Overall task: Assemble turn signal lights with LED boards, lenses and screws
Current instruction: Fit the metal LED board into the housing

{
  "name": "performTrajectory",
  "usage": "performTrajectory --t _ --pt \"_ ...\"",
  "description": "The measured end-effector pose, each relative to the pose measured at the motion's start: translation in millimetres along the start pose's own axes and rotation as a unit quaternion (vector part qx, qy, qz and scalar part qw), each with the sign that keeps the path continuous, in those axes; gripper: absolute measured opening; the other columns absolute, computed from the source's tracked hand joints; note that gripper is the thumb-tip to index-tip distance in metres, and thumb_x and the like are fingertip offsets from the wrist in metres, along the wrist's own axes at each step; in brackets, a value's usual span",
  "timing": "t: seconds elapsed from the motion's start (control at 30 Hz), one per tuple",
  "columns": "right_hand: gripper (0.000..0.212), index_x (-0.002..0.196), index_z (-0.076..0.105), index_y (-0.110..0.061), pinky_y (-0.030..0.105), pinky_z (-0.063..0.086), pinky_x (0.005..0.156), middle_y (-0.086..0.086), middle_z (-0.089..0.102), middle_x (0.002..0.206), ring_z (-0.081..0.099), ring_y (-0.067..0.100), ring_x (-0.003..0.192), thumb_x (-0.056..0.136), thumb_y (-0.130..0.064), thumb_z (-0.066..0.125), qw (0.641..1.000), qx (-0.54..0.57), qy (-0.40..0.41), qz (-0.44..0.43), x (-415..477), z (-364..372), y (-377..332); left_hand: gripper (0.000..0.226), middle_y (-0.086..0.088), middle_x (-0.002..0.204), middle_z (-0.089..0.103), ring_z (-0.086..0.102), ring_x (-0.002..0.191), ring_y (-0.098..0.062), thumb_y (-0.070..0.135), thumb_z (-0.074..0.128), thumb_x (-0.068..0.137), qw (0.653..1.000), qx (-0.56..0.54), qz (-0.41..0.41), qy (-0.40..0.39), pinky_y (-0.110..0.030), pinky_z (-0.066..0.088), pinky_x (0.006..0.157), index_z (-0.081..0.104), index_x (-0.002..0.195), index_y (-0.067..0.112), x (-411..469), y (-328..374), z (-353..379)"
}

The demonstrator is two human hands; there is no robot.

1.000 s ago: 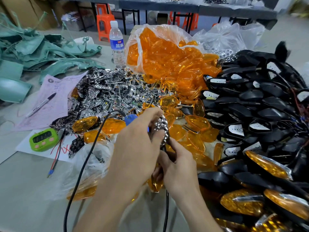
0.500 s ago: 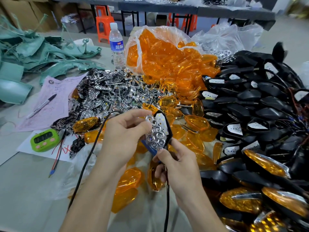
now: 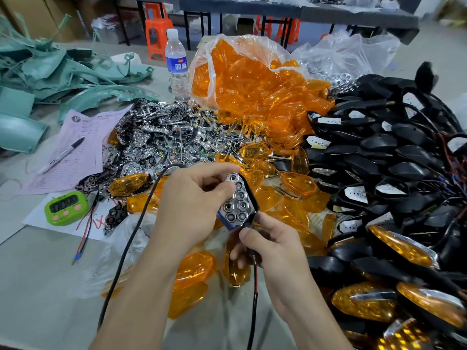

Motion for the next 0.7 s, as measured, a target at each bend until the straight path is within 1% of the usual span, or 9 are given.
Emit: performTrajectory --t 0.07,0.13,0.23,0.3,0.4,0.47,0.53,0.63,0.7 --pt "0.033 0.101 0.078 -0.024 0.026 0.051 0.051 0.012 0.075 0.087 0.066 0.021 0.063 0.099 0.002 0.058 1.000 0.005 0.006 -0.005 1.1 -0.4 -0.5 0.043 0.014 0.080 0.072 0.068 0.076 -0.006 0.003 0.077 0.089 0.999 -0.047 -0.024 0.011 -0.026 0.058 0.073 0.081 0.094 0.046 -1.6 -1.3 0.5" --pt "0.030 0.110 0.076 -0.022 0.024 0.047 0.048 0.012 0.075 0.089 0.062 0.020 0.062 0.101 0.000 0.057 1.000 0.011 0.016 -0.006 2.1 -2.9 0.5 0.044 0.013 0.076 0.070 0.066 0.074 -0.006 -0.003 0.070 0.091 0.984 -0.155 -0.079 0.026 -0.022 0.056 0.071 0.084 0.090 0.039 -2.3 -10.5 -5.3" --pt "0.031 0.127 0.065 -0.020 0.022 0.043 0.046 0.011 0.075 0.090 0.057 0.018 0.061 0.102 -0.004 0.057 0.999 0.025 0.021 0.004 2.7 -5.3 2.8 0.037 0.001 0.079 0.072 0.069 0.071 -0.013 0.001 0.056 0.098 0.922 -0.338 -0.188 0.009 -0.038 0.057 0.067 0.084 0.090 0.024 -5.3 -31.4 -8.8" --pt "0.030 0.125 0.064 -0.025 0.020 0.040 0.046 0.009 0.075 0.089 0.055 0.016 0.060 0.103 -0.005 0.057 0.999 0.033 0.019 0.010 2.9 -4.6 3.3 0.040 -0.009 0.080 0.071 0.071 0.072 -0.017 0.000 0.051 0.101 0.899 -0.373 -0.230 0.003 -0.042 0.061 0.067 0.083 0.086 0.019 -8.6 -40.5 -4.9" --pt "0.030 0.126 0.065 -0.023 0.017 0.038 0.044 0.009 0.073 0.085 0.052 0.012 0.057 0.103 -0.005 0.057 0.999 0.048 0.018 0.017 3.8 -2.6 4.9 0.040 -0.006 0.071 0.066 0.060 0.056 -0.014 0.006 0.049 0.096 0.934 -0.253 -0.251 -0.020 -0.028 0.050 0.046 0.081 0.083 0.025 -15.8 -44.1 8.2" --pt "0.029 0.124 0.068 -0.020 0.016 0.038 0.043 0.010 0.070 0.083 0.051 0.011 0.056 0.103 -0.004 0.057 0.998 0.062 0.017 0.020 4.2 -0.8 5.8 0.030 -0.001 0.077 0.074 0.059 0.055 -0.011 0.018 0.055 0.096 0.957 -0.172 -0.220 -0.081 -0.026 0.044 0.043 0.078 0.096 0.038 -18.6 -36.6 22.6" --pt "0.027 0.118 0.073 -0.020 0.015 0.039 0.043 0.010 0.069 0.081 0.052 0.011 0.056 0.103 -0.004 0.058 0.997 0.070 0.020 0.019 3.7 -1.3 4.4 0.024 0.007 0.085 0.076 0.060 0.057 -0.007 0.021 0.065 0.097 0.964 -0.165 -0.174 -0.113 -0.022 0.044 0.043 0.076 0.107 0.040 -17.9 -27.1 32.9" --pt "0.029 0.113 0.076 -0.022 0.016 0.039 0.044 0.009 0.070 0.081 0.053 0.012 0.056 0.102 -0.002 0.058 0.997 0.069 0.014 0.014 1.6 -2.8 2.0 0.032 0.008 0.083 0.078 0.066 0.058 -0.005 0.004 0.073 0.093 0.979 -0.145 -0.132 -0.063 -0.020 0.047 0.045 0.076 0.105 0.034 -13.2 -19.8 28.2" --pt "0.029 0.118 0.074 -0.020 0.019 0.038 0.044 0.009 0.070 0.082 0.054 0.014 0.058 0.101 -0.002 0.059 0.998 0.065 0.000 0.014 0.6 -1.3 2.5 0.029 0.005 0.082 0.079 0.070 0.061 -0.010 0.006 0.074 0.092 0.984 -0.121 -0.125 -0.039 -0.024 0.052 0.047 0.077 0.099 0.034 -11.3 -17.7 24.7"
Point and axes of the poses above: each hand's wrist, its own x-axis towards the middle knuckle, its own z-axis out of the palm, y = z × x, the point moved 8 cm from there along x, towards the middle knuckle
